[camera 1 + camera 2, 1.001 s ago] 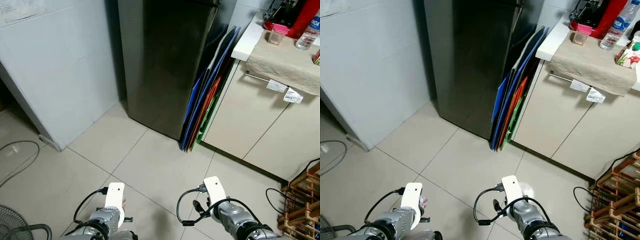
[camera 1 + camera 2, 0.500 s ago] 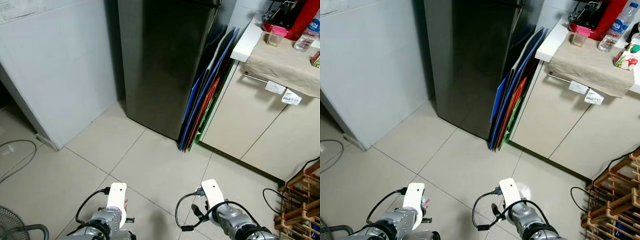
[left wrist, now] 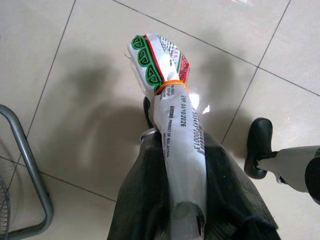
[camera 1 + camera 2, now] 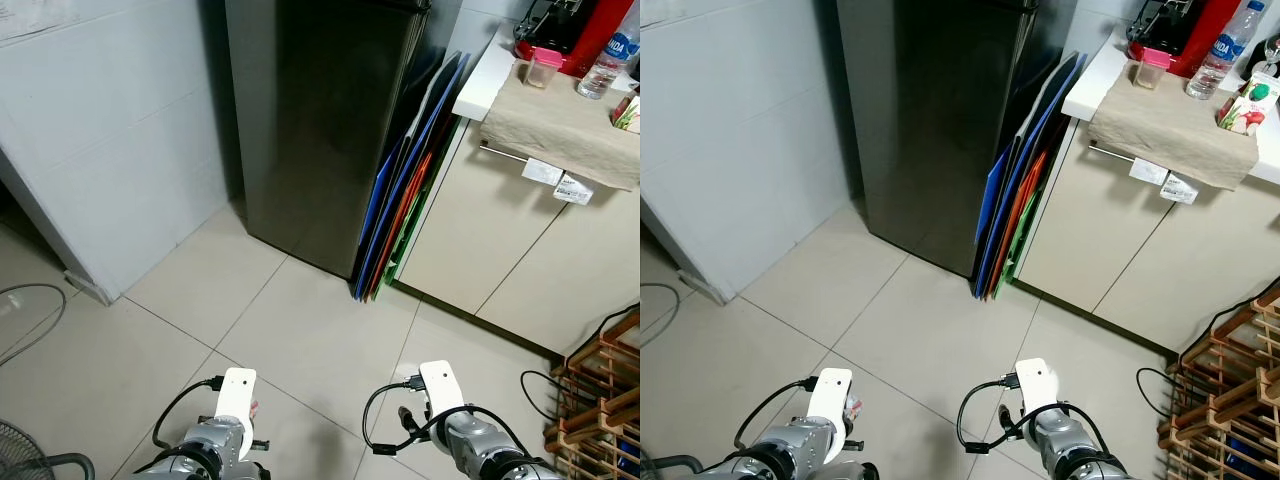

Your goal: Restocking fridge

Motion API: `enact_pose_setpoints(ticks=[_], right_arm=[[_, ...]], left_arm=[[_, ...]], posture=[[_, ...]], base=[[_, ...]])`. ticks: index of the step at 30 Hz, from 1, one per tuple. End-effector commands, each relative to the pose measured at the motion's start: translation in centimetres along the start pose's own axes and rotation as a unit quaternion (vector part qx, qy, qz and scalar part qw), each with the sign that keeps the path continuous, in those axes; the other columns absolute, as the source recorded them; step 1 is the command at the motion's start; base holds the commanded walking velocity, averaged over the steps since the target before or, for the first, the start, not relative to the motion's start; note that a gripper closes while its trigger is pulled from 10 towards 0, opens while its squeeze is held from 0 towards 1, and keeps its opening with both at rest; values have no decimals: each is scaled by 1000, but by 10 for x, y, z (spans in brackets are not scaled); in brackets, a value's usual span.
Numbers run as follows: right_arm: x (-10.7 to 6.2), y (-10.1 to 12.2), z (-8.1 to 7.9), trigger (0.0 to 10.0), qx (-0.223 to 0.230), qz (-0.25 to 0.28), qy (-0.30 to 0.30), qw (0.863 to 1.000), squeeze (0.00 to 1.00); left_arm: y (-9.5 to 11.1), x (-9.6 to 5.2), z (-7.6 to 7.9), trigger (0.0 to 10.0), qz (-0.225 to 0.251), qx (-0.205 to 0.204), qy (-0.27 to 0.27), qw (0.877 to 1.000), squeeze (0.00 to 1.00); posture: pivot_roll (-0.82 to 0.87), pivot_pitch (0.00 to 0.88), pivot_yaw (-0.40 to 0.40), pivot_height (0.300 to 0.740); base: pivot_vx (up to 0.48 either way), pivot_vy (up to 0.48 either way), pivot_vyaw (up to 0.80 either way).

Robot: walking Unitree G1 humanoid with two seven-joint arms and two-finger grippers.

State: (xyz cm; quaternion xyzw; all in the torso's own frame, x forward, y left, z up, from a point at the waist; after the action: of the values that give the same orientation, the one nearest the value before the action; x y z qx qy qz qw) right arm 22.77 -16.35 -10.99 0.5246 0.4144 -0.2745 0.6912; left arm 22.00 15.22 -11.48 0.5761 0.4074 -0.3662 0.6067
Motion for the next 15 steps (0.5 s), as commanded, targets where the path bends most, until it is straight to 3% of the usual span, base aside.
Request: enact_pose_setpoints(ticks=[1,15], right_arm=[[0,-4,-1,10000,-1,-5,1,1000,145],[1,-4,-12,10000,-11,-11,7,1000,141]], left_arm=[[-4,0,1,10000,-2,6,0,1000,0],[-9,1,3,10000,-7,12,-5,1000,0]], posture=[[-61,25,-37,740],[-56,21,-46,740]], base=[[0,0,0],[0,0,0]])
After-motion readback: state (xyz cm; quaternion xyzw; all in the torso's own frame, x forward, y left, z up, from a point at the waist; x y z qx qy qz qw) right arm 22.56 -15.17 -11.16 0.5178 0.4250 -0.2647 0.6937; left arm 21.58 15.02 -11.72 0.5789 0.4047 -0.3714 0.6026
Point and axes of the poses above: a point about 5 cm out from each wrist's last joint towards the gripper, its own x axis pointing out of the wrist towards the gripper, its own y axis along the axis of the wrist's last joint, z = x × y, the point moved 4 cm from there along x, pointing out of the wrist towards the gripper, and after that the axes turned 8 degrees about -x, right-handed, at the moved point
